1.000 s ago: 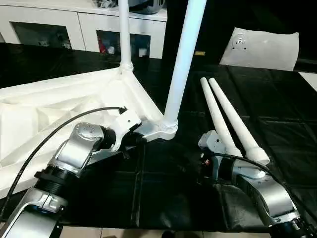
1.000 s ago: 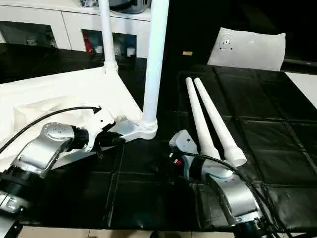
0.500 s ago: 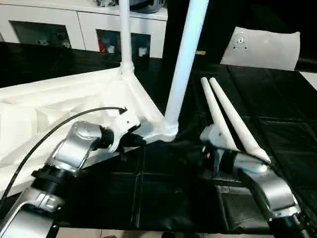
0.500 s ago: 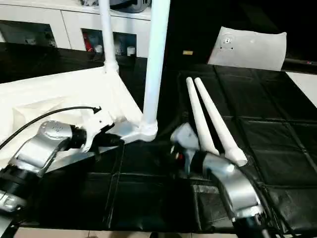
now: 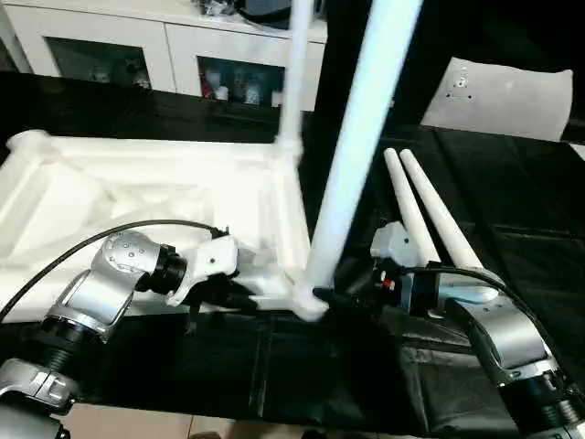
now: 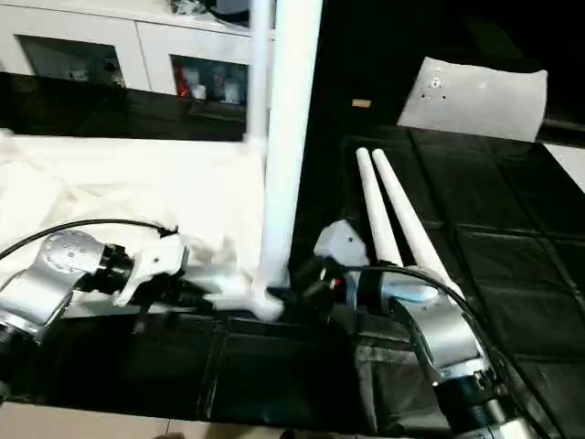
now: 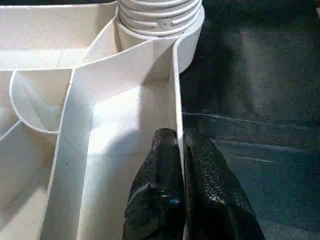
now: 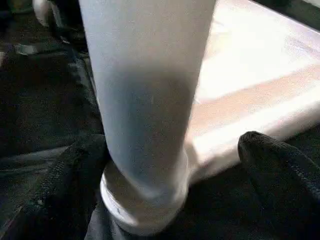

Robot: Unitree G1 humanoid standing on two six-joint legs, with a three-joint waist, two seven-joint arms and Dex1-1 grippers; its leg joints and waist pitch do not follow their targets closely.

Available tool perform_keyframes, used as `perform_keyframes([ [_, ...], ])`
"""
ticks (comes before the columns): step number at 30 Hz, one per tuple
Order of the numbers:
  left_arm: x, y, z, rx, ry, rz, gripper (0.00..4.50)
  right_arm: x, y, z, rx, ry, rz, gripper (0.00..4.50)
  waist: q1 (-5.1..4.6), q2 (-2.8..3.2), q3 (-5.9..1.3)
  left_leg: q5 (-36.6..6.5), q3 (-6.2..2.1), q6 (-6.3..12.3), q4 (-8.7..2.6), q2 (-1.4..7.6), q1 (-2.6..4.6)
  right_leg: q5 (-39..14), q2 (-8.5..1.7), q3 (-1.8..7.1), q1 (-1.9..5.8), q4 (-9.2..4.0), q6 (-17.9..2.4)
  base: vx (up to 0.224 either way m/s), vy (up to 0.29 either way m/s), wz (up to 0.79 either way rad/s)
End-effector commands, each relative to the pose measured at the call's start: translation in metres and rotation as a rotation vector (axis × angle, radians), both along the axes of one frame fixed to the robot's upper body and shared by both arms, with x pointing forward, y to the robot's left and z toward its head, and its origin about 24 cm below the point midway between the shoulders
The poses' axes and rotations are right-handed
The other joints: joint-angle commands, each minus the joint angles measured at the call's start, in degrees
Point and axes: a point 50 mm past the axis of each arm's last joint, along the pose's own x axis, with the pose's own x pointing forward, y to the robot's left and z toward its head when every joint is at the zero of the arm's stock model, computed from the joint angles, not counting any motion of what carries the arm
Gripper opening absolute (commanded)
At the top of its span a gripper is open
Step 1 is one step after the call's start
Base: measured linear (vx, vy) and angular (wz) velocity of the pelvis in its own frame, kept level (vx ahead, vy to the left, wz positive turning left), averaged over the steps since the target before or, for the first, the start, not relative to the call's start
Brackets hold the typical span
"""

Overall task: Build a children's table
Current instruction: Rotate leg to tighten

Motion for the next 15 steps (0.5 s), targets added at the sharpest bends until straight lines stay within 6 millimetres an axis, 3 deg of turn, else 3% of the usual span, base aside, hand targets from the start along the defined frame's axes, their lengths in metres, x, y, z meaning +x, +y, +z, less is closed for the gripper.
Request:
perform_keyframes([
  [1, -0.0061, -0.0102, -0.0055, 0.004, 0.043, -0.107, 0.01, 0.0013, -0.0011, 0.0001, -0.002, 0.008, 0.038, 4.32, -0.29, 0.32, -3.29, -1.1, -1.55, 4.34, -4.66, 5.24, -0.32, -15.2, -6.26, 4.11, 3.36, -3.9, -11.1, 0.0, 0.0, 0.0],
  [7, -0.0058, -0.0133, -0.0051, 0.008, 0.039, -0.139, 0.0, 0.0008, 0.0018, -0.0051, -0.02, 0.049, 0.137, 4.04, -0.05, 0.34, -3.32, -2.5, -1.53, 3.29, -4.64, 5.12, -0.35, -17.2, -6.31, 4.14, 3.5, -4.15, -10.8, 0.0, 0.0, 0.0],
  [15, -0.0032, -0.012, -0.0044, 0.022, 0.044, -0.156, 0.0, 0.0014, 0.0019, -0.0083, -0.055, 0.076, 0.21, 3.3, 0.44, 0.26, -3.51, -0.8, -1.48, 3.56, -4.54, 5.12, -0.35, -14.5, -6.27, 4.08, 3.62, -3.79, -11.4, 0.0, 0.0, 0.0],
])
